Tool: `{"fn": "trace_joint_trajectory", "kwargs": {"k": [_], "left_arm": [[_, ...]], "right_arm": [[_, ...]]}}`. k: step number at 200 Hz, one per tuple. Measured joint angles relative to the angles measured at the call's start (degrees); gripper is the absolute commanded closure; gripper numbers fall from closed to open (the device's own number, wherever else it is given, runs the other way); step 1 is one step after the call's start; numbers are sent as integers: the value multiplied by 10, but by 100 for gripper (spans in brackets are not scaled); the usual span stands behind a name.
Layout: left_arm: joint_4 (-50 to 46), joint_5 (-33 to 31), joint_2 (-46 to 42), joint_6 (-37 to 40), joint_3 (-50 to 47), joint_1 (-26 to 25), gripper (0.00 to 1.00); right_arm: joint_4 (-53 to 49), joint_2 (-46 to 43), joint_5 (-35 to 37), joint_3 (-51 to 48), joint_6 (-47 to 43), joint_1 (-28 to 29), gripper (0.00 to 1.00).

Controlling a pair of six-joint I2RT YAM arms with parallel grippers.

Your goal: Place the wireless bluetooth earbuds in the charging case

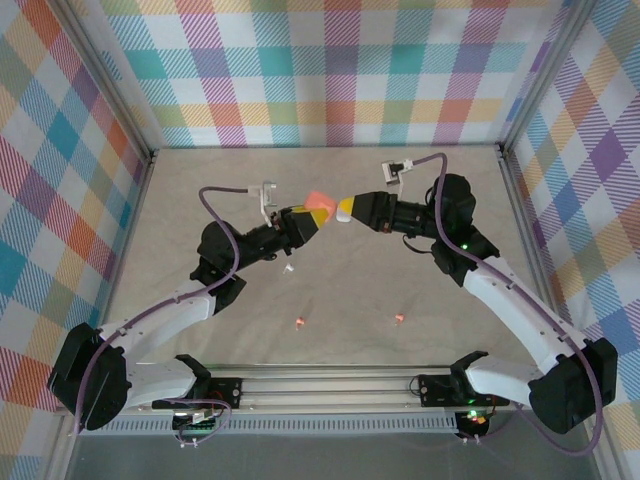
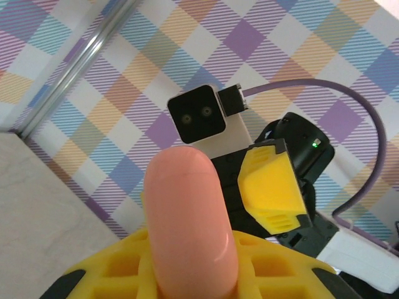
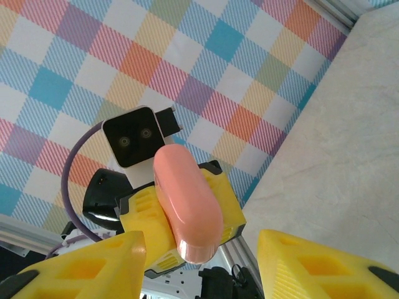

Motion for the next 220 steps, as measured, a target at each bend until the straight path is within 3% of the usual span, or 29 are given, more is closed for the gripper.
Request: {"fn": "trace_joint_trajectory", "kwargs": {"k": [220], "left_arm": [[40, 30, 30, -60, 27, 2, 100]], "right_arm": [[54, 38, -34, 16, 8, 21, 67]]}}
